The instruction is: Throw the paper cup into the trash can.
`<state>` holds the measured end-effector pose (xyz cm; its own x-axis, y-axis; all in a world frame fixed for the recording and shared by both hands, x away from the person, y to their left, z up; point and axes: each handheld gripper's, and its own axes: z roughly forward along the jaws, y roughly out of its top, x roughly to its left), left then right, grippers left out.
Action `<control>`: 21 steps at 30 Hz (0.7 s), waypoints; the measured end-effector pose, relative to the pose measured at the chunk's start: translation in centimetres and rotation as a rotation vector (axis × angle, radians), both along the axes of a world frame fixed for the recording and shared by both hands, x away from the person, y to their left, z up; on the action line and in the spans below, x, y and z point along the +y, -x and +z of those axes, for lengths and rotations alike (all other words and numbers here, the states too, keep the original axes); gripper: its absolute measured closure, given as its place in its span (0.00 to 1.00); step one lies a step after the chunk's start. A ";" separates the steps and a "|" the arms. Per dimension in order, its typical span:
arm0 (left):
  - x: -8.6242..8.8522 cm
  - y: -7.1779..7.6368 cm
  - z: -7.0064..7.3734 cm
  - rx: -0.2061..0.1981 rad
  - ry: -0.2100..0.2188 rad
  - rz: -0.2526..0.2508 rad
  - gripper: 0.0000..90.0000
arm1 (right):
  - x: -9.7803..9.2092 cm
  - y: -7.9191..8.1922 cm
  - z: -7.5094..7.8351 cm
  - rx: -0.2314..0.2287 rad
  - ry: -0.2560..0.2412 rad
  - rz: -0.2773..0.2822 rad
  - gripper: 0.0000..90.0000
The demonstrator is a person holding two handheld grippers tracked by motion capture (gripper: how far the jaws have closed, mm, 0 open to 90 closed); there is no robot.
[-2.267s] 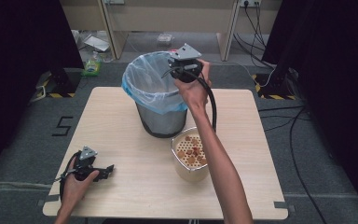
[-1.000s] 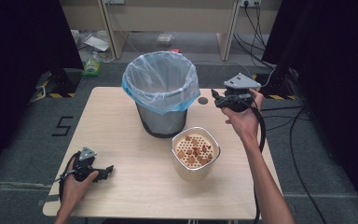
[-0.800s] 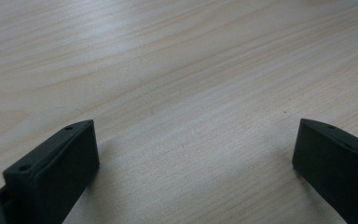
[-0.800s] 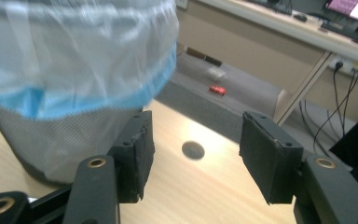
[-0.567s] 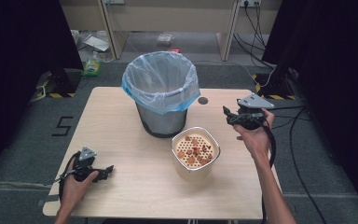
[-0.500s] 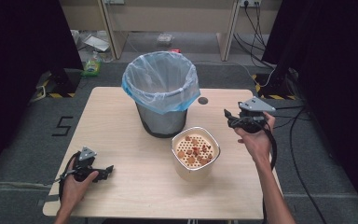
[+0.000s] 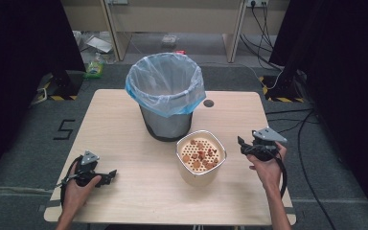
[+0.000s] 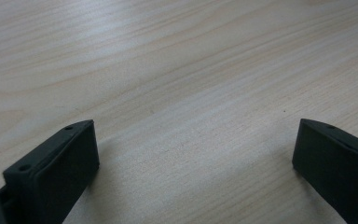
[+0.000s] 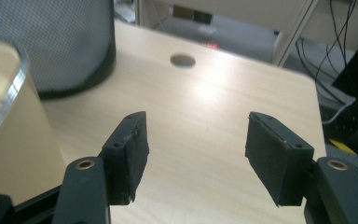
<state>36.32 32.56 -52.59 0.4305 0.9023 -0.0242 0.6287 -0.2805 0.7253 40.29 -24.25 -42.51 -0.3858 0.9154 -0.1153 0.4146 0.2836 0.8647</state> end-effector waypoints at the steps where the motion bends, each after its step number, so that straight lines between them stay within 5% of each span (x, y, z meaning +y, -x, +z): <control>1: 0.0 0.0 0.0 0.000 -0.001 -0.001 0.00 | -0.1 0.1 -0.4 0.014 0.012 -0.001 0.44; 11: 0.0 0.0 0.0 0.000 -0.002 -0.005 0.00 | -0.5 0.9 -3.4 0.082 0.028 -0.014 0.42; 21: 0.0 0.0 0.0 0.000 -0.002 -0.009 0.00 | 0.4 1.0 -6.3 0.208 0.072 0.011 0.39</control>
<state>36.32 32.59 -52.59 0.4383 0.8985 -0.0222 0.6259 -0.2874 0.7250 39.25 -23.80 -48.79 -0.4178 0.9033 -0.0972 0.5782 0.3469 0.7385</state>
